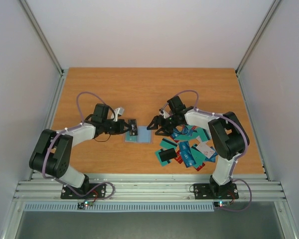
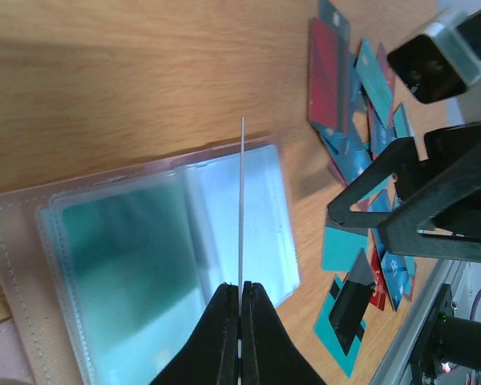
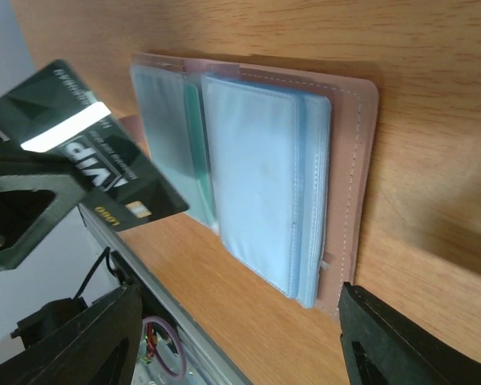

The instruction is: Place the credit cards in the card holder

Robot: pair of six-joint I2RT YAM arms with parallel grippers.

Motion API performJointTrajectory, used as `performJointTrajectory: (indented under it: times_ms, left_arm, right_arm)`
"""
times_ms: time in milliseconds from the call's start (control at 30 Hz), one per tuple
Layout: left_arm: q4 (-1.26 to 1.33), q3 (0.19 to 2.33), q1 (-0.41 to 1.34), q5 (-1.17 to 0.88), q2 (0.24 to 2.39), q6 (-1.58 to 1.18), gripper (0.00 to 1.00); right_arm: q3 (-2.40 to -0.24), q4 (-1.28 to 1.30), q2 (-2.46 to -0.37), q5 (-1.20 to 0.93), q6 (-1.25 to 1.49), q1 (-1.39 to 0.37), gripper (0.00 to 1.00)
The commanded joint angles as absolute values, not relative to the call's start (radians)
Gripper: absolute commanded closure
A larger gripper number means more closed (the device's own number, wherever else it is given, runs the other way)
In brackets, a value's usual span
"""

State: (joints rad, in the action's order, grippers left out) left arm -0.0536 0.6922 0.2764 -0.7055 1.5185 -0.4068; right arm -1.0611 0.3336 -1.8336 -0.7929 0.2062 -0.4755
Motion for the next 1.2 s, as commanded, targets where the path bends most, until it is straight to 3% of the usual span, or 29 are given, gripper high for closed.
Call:
performJointTrajectory:
  times_ms: [0,1167]
  left_arm:
    - [0.114,0.663,0.273,-0.687,1.552,-0.431,1.0]
    - [0.089,0.684,0.273,-0.753,1.652,-0.392,1.0]
  right_arm:
    - [-1.061,0.297,-1.861,-0.838,0.212,-0.469,0.32]
    - [-1.094,0.285,-1.972,-0.858,0.216,-0.468,0.36]
